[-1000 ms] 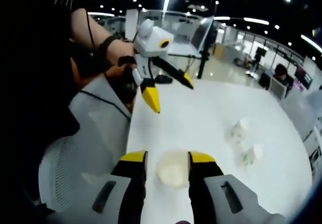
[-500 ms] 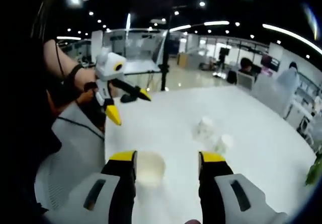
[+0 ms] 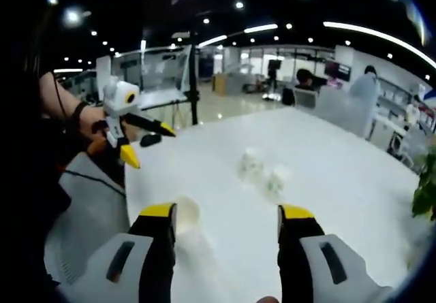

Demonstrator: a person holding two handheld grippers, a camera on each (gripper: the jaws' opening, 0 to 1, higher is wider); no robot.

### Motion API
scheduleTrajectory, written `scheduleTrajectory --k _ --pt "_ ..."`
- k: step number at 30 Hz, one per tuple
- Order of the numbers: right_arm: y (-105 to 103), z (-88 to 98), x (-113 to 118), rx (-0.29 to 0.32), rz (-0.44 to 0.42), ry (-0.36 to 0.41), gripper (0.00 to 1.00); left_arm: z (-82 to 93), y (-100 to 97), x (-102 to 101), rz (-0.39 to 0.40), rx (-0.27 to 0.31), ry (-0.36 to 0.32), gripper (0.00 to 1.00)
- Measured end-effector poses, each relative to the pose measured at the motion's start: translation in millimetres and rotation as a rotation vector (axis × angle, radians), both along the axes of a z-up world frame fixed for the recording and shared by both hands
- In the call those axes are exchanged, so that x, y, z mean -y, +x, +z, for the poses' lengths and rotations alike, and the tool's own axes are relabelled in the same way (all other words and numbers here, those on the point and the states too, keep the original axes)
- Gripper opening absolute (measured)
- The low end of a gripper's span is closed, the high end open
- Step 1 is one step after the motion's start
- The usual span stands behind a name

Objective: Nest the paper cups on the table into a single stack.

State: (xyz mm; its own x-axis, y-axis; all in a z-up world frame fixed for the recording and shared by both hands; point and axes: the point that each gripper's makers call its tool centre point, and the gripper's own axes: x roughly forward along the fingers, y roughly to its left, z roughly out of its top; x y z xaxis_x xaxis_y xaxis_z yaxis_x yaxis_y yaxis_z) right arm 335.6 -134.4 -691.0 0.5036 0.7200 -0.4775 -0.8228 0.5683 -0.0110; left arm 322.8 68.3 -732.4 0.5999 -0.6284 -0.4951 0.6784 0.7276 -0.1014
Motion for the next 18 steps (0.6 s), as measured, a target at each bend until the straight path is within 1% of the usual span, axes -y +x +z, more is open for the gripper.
scheduleTrajectory --k 12,18 --pt "8.1 -10.3 19.4 -0.022 -0.105 0.006 0.72 -0.8 -0.4 -0.2 -0.001 -0.005 0.002 0.93" --pt "8.0 -16.6 22.7 -0.038 -0.126 0.002 0.77 -0.6 0.2 -0.1 -0.004 -0.004 0.003 0.93"
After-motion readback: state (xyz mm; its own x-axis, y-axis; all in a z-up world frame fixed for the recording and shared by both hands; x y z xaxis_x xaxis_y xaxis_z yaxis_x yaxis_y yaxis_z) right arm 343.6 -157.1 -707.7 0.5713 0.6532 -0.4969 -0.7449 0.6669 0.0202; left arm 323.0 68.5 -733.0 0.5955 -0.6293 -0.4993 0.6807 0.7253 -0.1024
